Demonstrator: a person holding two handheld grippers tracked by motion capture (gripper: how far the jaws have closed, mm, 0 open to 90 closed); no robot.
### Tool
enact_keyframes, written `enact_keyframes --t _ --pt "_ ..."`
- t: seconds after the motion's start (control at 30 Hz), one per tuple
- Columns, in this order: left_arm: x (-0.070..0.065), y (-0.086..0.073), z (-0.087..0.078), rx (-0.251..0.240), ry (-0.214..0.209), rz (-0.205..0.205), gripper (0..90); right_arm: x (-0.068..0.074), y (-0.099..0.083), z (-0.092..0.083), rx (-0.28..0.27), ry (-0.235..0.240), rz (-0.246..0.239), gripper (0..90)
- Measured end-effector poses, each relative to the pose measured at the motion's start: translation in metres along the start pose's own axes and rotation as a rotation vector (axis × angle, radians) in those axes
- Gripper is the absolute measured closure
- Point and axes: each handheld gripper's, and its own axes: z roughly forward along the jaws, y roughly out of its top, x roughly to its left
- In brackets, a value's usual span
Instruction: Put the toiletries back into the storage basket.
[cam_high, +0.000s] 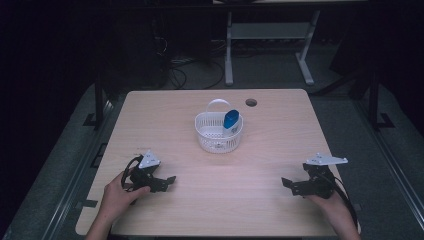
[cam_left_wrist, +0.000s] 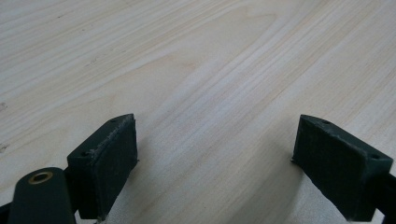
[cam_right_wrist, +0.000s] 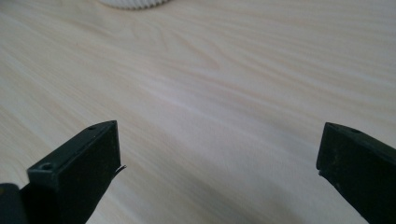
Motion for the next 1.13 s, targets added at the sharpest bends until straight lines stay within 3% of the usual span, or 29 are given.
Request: enact_keyframes --t 0.3,0.4,0.57,0.7,1.13 --pt "0.000 0.000 0.000 0.000 0.000 0.000 13.3 -0.009 -0.022 0.009 0.075 -0.060 -0.016 0.0" --pt "0.000 0.000 0.000 0.000 0.000 -0.001 13.3 -0.012 -0.025 0.012 0.082 -0.060 -0.010 0.0" --pt "0.000 0.000 0.000 0.000 0.000 0.000 13.3 -0.015 -0.027 0.012 0.071 -0.065 -0.013 0.0" --pt "0.000 0.000 0.000 0.000 0.000 0.001 13.4 -0.015 -0.030 0.014 0.061 -0.114 -0.045 0.0" --pt "0.000 0.000 0.000 -0.003 0.001 -0.003 13.3 -0.016 -0.030 0.014 0.060 -0.135 -0.025 0.0"
